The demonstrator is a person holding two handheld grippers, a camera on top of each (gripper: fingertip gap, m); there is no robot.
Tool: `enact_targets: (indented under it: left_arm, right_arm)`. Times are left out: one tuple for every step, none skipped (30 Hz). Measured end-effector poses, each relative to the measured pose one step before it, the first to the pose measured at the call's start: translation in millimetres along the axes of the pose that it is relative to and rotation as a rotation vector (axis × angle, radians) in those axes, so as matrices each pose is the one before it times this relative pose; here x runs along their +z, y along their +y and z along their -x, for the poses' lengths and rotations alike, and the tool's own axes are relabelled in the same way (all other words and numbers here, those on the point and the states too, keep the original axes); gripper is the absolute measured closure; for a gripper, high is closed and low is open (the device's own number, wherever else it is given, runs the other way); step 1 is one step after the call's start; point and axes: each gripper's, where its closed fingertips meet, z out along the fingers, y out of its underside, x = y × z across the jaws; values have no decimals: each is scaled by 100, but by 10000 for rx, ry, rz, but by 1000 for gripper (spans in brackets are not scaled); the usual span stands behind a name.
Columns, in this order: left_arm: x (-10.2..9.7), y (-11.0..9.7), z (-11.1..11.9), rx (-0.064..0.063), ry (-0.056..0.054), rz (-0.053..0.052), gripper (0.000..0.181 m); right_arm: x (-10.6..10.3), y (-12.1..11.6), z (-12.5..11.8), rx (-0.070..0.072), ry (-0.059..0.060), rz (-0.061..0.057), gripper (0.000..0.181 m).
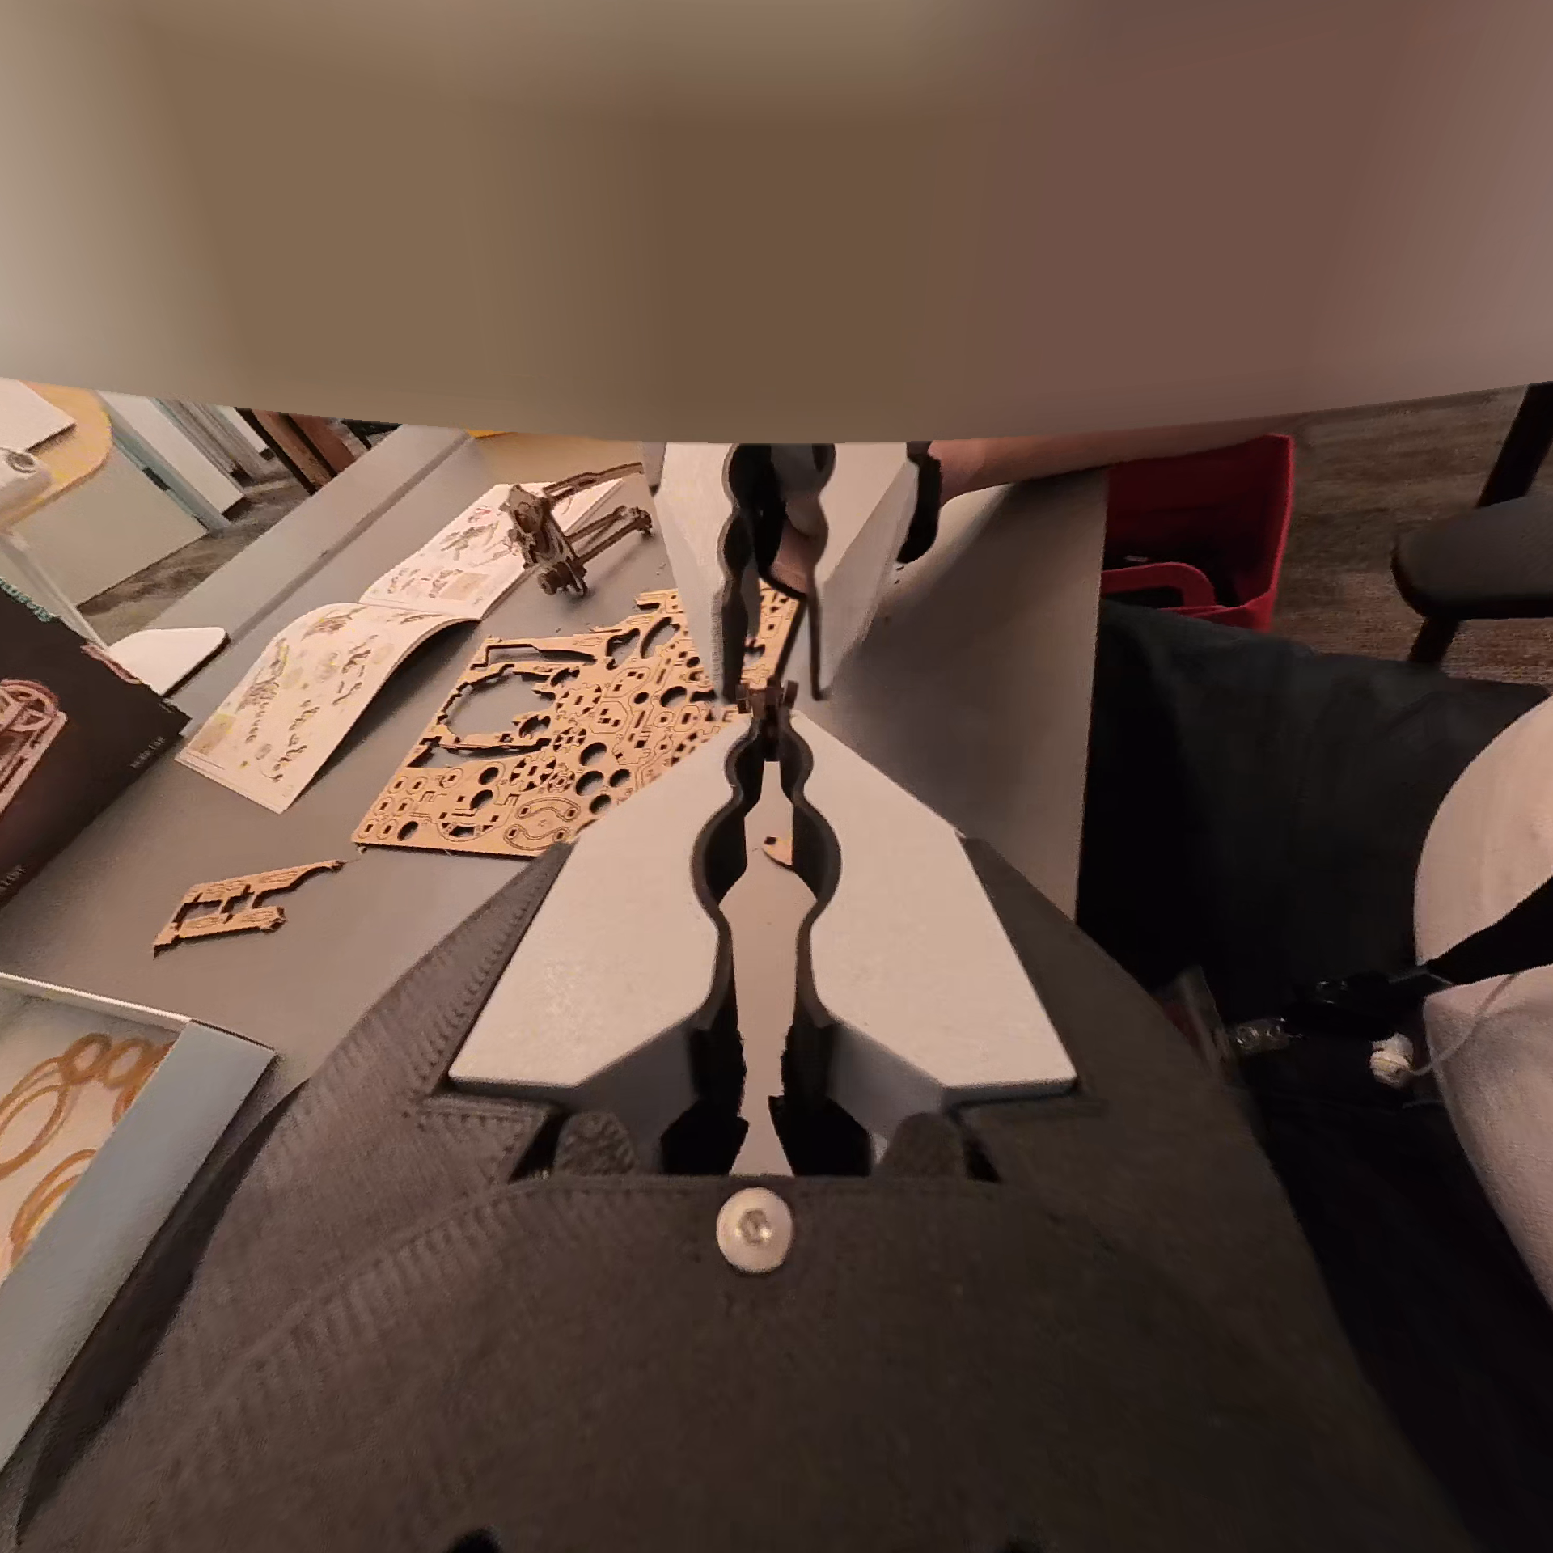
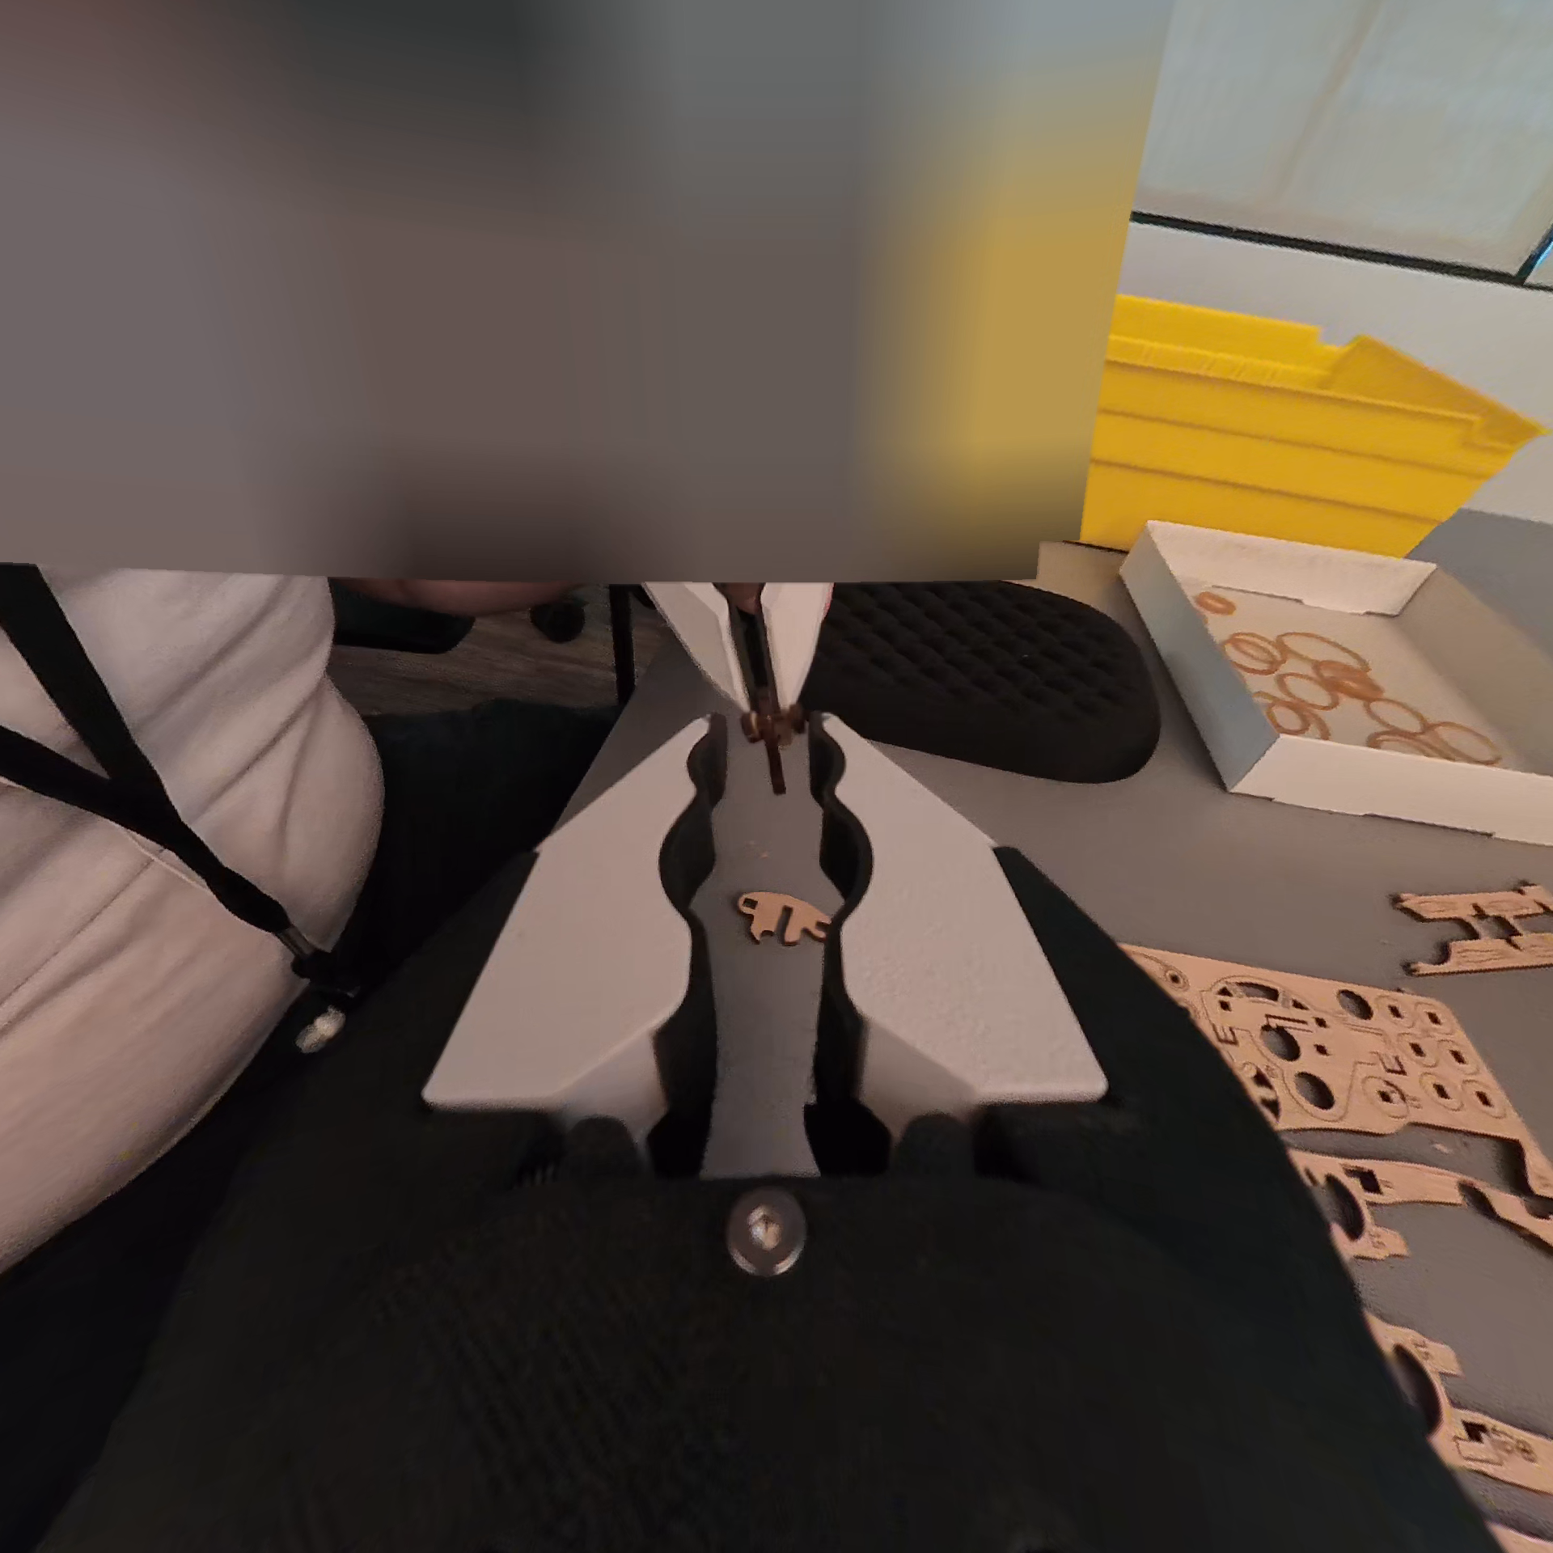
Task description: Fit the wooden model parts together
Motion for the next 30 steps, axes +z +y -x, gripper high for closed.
enact_targets:
  left_arm:
    - [-52,-65,116,-100,-26,-52,180]
    - [-57,-80,30,-110,38,-58,180]
    - [-52,-86,-1,-106,43,-71,180]
    - [-29,-87,-60,-87,73,-66,180]
    - [-1,-4,-116,-63,81,-13,180]
    - [47,75,-106,-41,68,43,180]
    - [60,87,-101,0,53,48,180]
    - [44,33,-14,28,-11,22,180]
    - [0,-22,-59,34,20,-7,180]
    - [-12,-19,-41,11,27,-7,180]
    - [-1,16,-2,4,2,5,180]
    - [1,-2,-19,8,5,-15,180]
    - [-14,-27,-85,31,49,-8,180]
    - [8,18,-101,57,50,24,180]
    - [6,-7,-37,68,-7,-1,180]
    - [8,-38,-120,70,37,-30,180]
    - [15,-1,-72,49,9,7,180]
    - [12,6,-14,27,-12,11,180]
    - [11,33,-63,21,37,18,180]
    - [0,48,-35,27,4,6,180]
    - [-21,-15,19,31,-32,-24,180]
    - [-32,-36,-13,40,-12,-33,180]
    - [-15,-16,-15,41,-15,-9,180]
    - [13,25,-27,44,-8,15,180]
    - [3,34,-72,73,6,14,180]
    - [11,44,-74,80,-4,30,180]
    - [18,71,-68,79,-1,44,180]
    - [12,44,-93,75,17,29,180]
    - [2,2,-49,51,-3,1,180]
    - [-30,-34,-24,33,-5,-20,180]
  right_arm:
    - [28,76,-65,52,12,33,160]
    - [46,44,15,-35,8,32,159]
    - [47,68,-84,-66,85,46,159]
    - [59,42,-73,-78,92,40,157]
    - [27,-24,58,-61,6,6,158]
    - [2,-107,57,-48,1,-50,160]
    - [-22,-108,72,-48,-31,-67,165]
    - [-21,-4,108,-32,-55,0,168]
    - [-5,-31,79,-47,-26,-17,168]
    - [0,17,53,-30,-25,-7,168]
    - [14,39,-18,0,6,24,168]
    - [1,-51,25,-52,19,-13,168]
    - [14,-65,97,-63,-11,-25,168]
    - [45,29,113,-45,-16,23,168]
    - [-11,2,2,-21,22,15,168]
    - [-41,-63,133,16,-76,-5,169]
    - [-32,-8,59,-9,-20,61,169]
    - [3,23,5,-76,54,56,169]
    - [24,86,69,-93,0,36,169]
    - [21,70,13,-7,19,42,169]
    - [13,-8,-11,-1,24,-9,169]
    - [12,-44,20,-1,-14,-50,169]
    - [6,6,25,-14,-16,-26,169]
    - [9,38,13,-55,9,9,169]
    - [12,52,80,-76,-12,13,169]
    - [21,55,50,-57,-1,22,169]
    - [27,84,67,-68,-2,43,169]
    - [26,60,89,-51,-37,33,169]
    - [8,7,45,-11,-25,-6,169]
    - [3,-30,36,2,-19,-31,170]
